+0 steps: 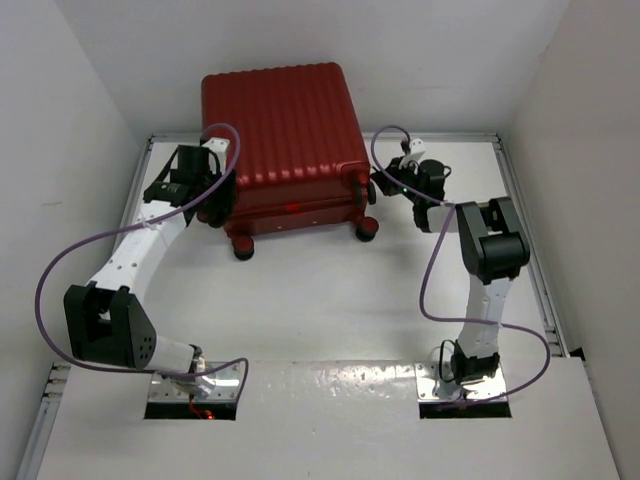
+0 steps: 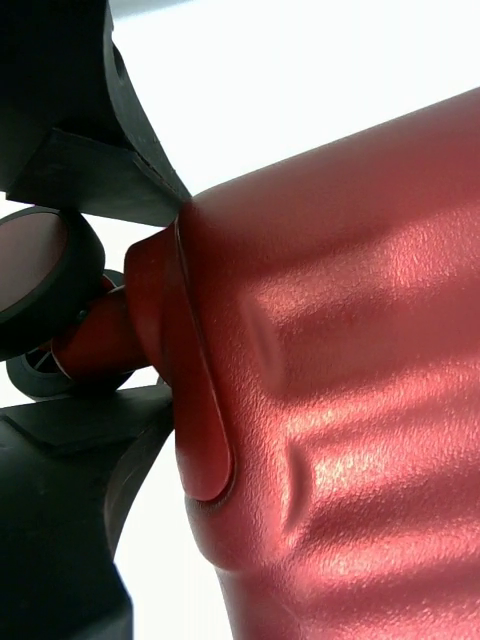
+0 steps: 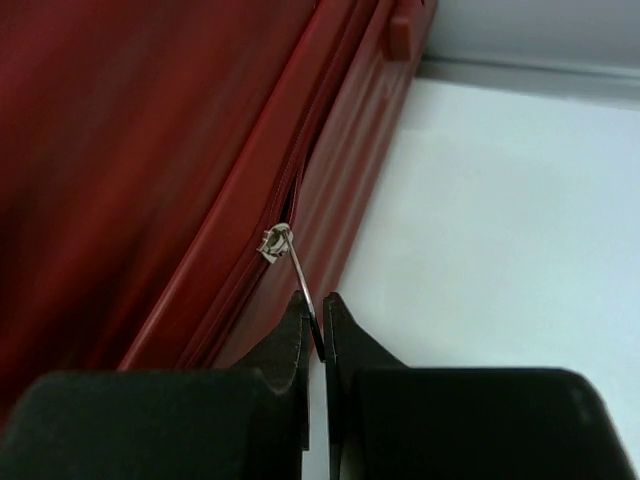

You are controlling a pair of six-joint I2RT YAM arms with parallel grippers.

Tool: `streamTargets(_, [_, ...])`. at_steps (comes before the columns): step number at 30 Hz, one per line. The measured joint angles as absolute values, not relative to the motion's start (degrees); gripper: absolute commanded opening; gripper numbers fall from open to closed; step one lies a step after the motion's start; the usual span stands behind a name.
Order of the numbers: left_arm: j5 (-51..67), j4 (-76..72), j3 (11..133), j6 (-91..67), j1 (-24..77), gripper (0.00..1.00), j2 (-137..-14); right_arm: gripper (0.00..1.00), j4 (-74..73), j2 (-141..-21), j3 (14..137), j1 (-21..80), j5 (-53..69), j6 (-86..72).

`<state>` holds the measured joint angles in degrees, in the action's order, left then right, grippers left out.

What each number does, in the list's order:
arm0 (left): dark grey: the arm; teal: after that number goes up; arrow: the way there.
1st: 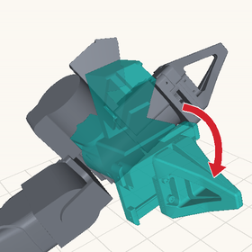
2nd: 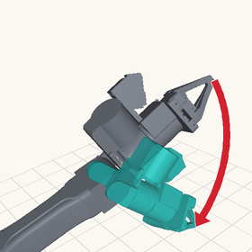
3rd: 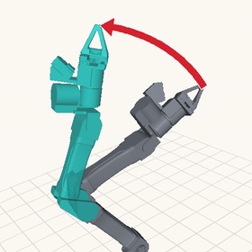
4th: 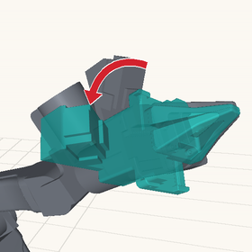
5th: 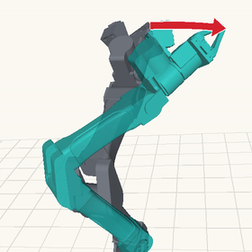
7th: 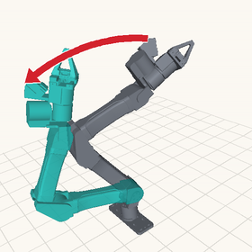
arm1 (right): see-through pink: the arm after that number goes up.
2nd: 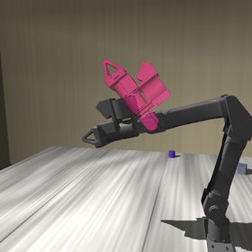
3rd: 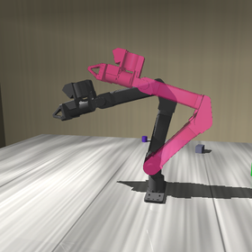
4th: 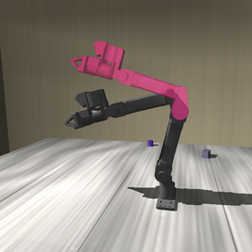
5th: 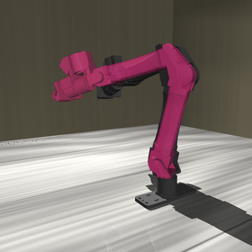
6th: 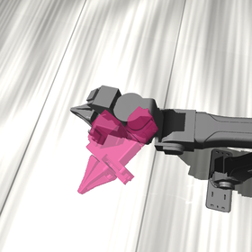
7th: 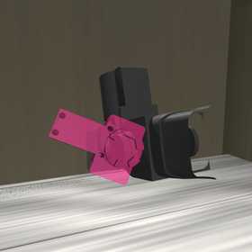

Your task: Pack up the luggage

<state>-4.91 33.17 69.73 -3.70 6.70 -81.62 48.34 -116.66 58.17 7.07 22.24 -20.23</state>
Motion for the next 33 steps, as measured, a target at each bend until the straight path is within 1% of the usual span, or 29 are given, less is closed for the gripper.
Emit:
streamTargets(9, [-10.1, 30.2, 70.2, 5.9, 5.7, 0.0, -83.7, 0.0, 51.1, -132.3, 78.0, 7.1, 24.9, -22.0])
streamTargets(14, [-12.3, 32.1, 74.2, 7.6, 3.9, 0.01, -86.7, 0.0, 50.9, -140.7, 90.3, 7.3, 25.1, -23.7])
streamTargets(15, [-12.6, 32.9, 75.3, 7.7, 3.5, 0.08, -87.4, 0.0, 50.9, -142.4, 92.7, 7.4, 25.0, -23.9])
streamTargets(16, [-13.0, 33.9, 76.5, 7.9, 3.2, 0.2, -88.2, 0.0, 50.8, -143.9, 95.0, 7.4, 24.8, -24.2])
streamTargets(18, [-12.9, 35.6, 78.8, 8.8, 2.7, 0.26, -89.3, 0.0, 50.3, -146.4, 99.1, 7.4, 24.6, -24.6])
streamTargets(19, [-12.8, 36.3, 79.6, 9.2, 2.5, 0.43, -89.4, 0.0, 49.7, -147.4, 100.9, 7.4, 24.6, -24.8])
streamTargets(20, [-12.6, 36.6, 80.0, 9.5, 2.4, 0.49, -89.6, 0.0, 49.3, -148.1, 102.1, 7.4, 24.4, -25.0])
streamTargets(21, [-12.3, 37.0, 80.3, 9.6, 2.3, 0.6, -89.6, 0.0, 49.0, -148.8, 103.3, 7.5, 24.4, -25.2])
streamTargets(22, [-12.0, 37.2, 80.5, 9.8, 2.2, 0.99, -89.6, 0.0, 48.8, -149.1, 103.8, 7.5, 24.3, -25.3])
streamTargets(23, [-12.5, 37.6, 80.6, 10.0, 2.2, 1.0, -89.5, 0.05, 48.8, -149.2, 103.8, 7.5, 24.3, -25.4])
streamTargets(24, [-13.8, 38.1, 80.7, 9.3, 2.0, 1.0, -89.5, 0.19, 48.8, -148.9, 103.3, 7.5, 24.2, -25.5])
streamTargets(25, [-13.9, 38.3, 80.7, 9.0, 1.5, 1.0, -89.7, 0.25, 48.9, -148.4, 102.2, 7.5, 23.9, -25.9])
streamTargets(26, [-14.4, 38.9, 80.8, 8.8, 1.0, 1.0, -89.8, 0.3, 48.8, -147.1, 99.6, 7.4, 22.3, -25.8])
streamTargets(27, [-14.9, 39.0, 80.9, 8.5, 0.7, 1.0, -89.9, 0.33, 48.3, -145.1, 95.7, 6.8, 21.5, -26.0])
streamTargets(29, [-15.9, 38.8, 81.3, 7.9, 0.5, 1.0, -89.9, 0.33, 46.9, -140.7, 87.4, 4.9, 20.6, -26.8])
streamTargets(30, [-16.3, 38.7, 81.5, 7.7, 0.4, 1.0, -89.9, 0.3, 45.7, -137.9, 82.8, 3.6, 20.4, -27.6])
streamTargets(31, [-16.6, 38.8, 81.8, 7.6, 0.4, 1.0, -89.9, 0.26, 44.1, -135.4, 79.2, 2.5, 20.4, -28.5])
streamTargets(32, [-16.8, 38.8, 82.1, 7.4, 0.4, 1.0, -89.9, 0.17, 42.5, -133.1, 76.4, 1.3, 20.5, -29.3])
streamTargets(33, [-16.8, 38.9, 82.5, 7.3, 0.4, 1.0, -89.8, 0.05, 41.4, -131.2, 74.3, 0.3, 20.8, -30.5])
